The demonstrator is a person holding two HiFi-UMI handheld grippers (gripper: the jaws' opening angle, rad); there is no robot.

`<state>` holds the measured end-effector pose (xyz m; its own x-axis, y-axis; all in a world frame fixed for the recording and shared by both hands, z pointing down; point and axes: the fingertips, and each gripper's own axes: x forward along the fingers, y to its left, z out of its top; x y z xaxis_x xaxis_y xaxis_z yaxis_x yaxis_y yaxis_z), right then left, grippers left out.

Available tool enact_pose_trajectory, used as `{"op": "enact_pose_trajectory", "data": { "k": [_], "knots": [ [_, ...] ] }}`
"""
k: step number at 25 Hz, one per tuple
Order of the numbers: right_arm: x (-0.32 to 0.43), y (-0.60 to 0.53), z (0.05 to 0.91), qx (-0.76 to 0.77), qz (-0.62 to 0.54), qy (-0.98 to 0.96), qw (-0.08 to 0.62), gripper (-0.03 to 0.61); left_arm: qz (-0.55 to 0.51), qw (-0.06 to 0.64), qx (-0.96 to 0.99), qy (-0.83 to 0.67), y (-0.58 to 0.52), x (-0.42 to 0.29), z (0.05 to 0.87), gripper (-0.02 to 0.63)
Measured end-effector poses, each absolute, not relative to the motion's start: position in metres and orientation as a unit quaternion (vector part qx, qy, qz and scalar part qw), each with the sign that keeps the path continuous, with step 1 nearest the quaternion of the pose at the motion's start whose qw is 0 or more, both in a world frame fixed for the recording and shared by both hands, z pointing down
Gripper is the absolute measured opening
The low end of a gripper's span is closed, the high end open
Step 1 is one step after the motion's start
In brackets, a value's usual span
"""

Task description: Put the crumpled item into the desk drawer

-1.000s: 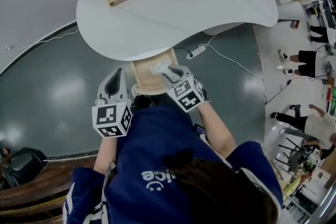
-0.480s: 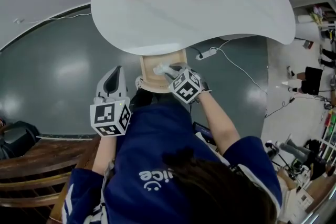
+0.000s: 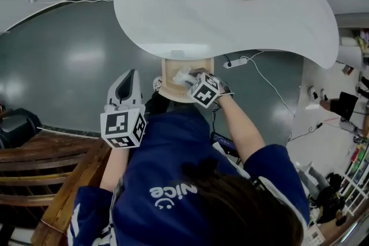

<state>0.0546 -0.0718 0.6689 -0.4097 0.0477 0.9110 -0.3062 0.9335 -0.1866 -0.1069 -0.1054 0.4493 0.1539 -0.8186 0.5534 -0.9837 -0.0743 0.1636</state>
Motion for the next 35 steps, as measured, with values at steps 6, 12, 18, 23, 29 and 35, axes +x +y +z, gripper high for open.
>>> {"op": "enact_pose_trajectory", "data": {
  "k": [6,12,18,23,29,35],
  "knots": [
    [0.054,-0.069,0.696,0.04,0.154,-0.808,0.567,0.141,0.167,0.265,0.699,-0.643,-0.106,-0.111,0.455,0.005],
    [0.052,-0.066,0.715,-0.004,0.152,-0.794,0.589,0.144,0.175,0.276,0.686,-0.65,-0.108,-0.112,0.46,0.005],
    [0.052,-0.052,0.724,-0.059,0.174,-0.769,0.612,0.146,0.19,0.284,0.675,-0.654,-0.103,-0.117,0.469,0.005],
    [0.048,-0.053,0.724,-0.069,0.143,-0.768,0.621,0.146,0.19,0.289,0.668,-0.659,-0.099,-0.123,0.472,0.003],
    [0.042,-0.068,0.738,-0.096,0.094,-0.758,0.639,0.144,0.199,0.296,0.657,-0.664,-0.09,-0.129,0.479,0.005],
    [0.038,-0.062,0.753,-0.133,0.068,-0.747,0.648,0.146,0.21,0.296,0.644,-0.674,-0.083,-0.137,0.482,0.005]
  ]
}}
